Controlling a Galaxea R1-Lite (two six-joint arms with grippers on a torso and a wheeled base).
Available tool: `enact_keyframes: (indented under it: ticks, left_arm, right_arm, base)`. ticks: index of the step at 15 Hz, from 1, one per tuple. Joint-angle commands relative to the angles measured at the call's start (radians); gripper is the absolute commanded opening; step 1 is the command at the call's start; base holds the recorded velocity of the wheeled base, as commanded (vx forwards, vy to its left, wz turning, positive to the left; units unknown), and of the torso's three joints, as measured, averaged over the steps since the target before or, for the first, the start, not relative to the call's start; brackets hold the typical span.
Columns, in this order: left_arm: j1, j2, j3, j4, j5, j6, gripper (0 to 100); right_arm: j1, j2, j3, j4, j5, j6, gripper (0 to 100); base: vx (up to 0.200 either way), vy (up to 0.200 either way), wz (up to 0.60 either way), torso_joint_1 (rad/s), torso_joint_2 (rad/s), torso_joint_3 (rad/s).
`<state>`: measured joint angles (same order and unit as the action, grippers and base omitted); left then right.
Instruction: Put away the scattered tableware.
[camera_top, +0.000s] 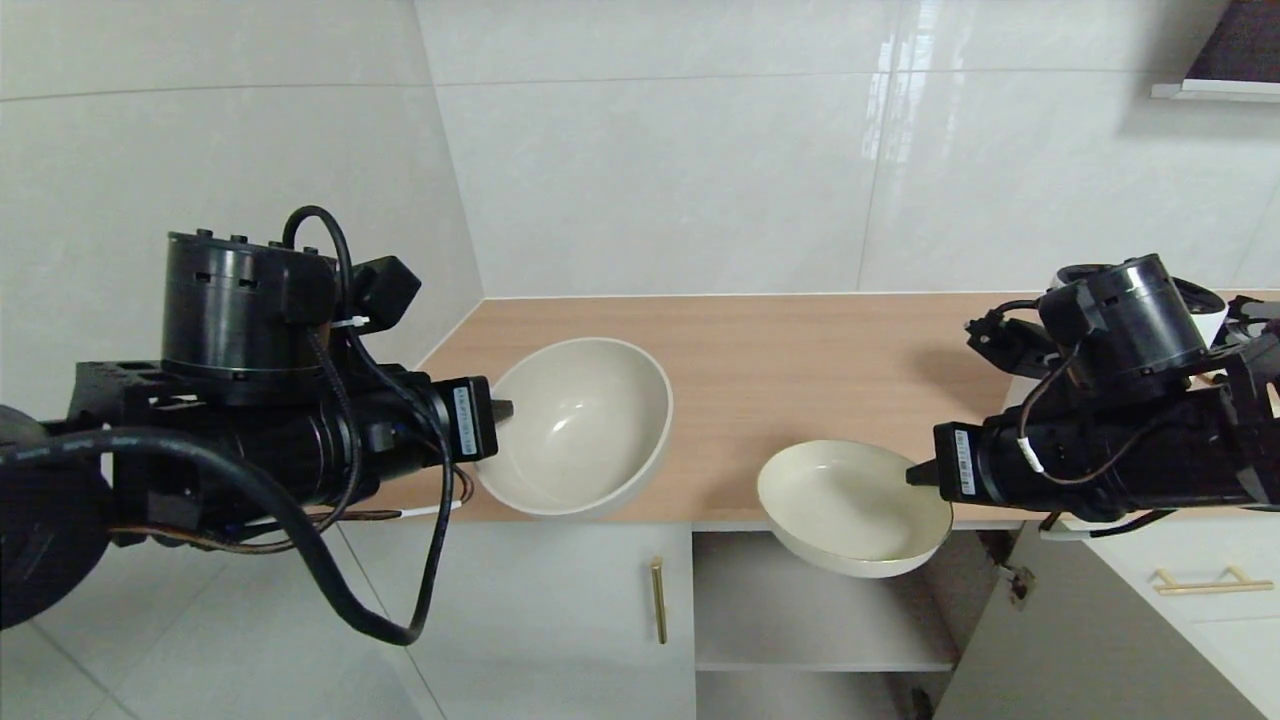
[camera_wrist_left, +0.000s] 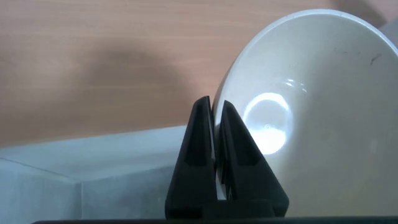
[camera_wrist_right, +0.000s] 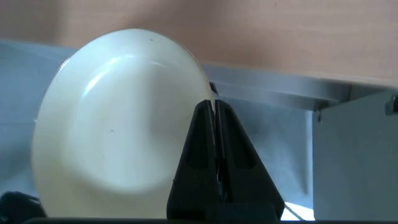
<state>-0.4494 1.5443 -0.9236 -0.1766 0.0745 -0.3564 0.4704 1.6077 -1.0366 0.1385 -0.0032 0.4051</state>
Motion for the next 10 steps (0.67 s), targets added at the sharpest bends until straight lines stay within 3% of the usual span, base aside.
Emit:
enact_keyframes:
  ticks: [1, 8, 10]
  left_arm:
    - [0.000, 0.007, 0.003, -0.001, 0.001, -0.001, 0]
    - [-0.006, 0.023, 0.003, -0.001, 0.001, -0.001, 0]
    - [-0.006, 0.030, 0.003, 0.000, 0.001, 0.000, 0]
  right_arm:
    - [0.001, -0.015, 0.013, 0.000, 0.000, 0.000, 0]
    - [0.001, 0.009, 0.030, -0.002, 0.000, -0.008, 0]
    - [0.001, 0.015, 0.030, -0.002, -0.003, -0.009, 0]
  base:
    - [-0.200, 0.000, 0.00, -0.002, 0.01, 0.007]
    - [-0.200, 0.000, 0.00, 0.004, 0.00, 0.005]
    - [0.000, 0.000, 0.00, 0.000, 0.00, 0.000]
